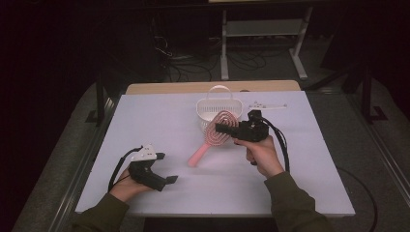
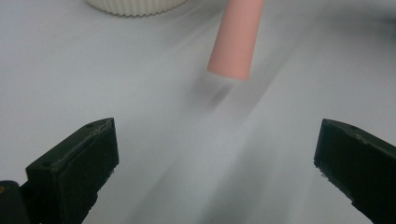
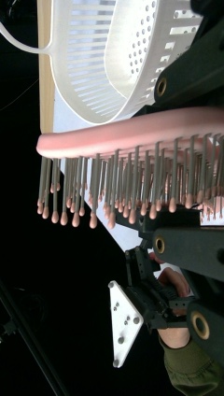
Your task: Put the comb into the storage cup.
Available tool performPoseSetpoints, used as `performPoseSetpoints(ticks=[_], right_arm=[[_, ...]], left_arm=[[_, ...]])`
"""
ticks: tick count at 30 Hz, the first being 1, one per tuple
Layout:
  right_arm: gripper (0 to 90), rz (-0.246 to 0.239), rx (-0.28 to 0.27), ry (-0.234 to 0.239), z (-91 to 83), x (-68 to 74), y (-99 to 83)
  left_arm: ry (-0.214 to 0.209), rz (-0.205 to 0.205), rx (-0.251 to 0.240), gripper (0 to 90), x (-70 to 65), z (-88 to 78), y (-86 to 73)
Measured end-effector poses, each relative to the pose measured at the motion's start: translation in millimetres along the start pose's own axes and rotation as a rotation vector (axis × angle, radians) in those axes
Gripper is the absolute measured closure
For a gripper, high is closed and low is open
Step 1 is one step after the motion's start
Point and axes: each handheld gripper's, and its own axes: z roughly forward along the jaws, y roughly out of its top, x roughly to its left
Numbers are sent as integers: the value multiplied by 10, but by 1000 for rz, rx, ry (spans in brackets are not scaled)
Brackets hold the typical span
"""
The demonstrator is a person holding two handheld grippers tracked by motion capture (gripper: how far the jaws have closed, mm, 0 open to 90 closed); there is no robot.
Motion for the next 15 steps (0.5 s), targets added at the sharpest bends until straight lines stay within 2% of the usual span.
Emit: performPoseSetpoints(ticks=[3, 7, 10, 15], right_arm=[[628, 2, -5, 1, -12, -1, 6], [628, 9, -15, 0, -29, -7, 17], [629, 7, -20, 0, -38, -16, 23], [628, 3, -25, -3, -59, -22, 55]], left_arm=[[4, 1, 10, 0, 8, -29, -41], [24, 24, 11, 0, 3, -34, -53], [16, 35, 31, 0, 5, -13, -62], [11, 39, 38, 0, 1, -5, -64]])
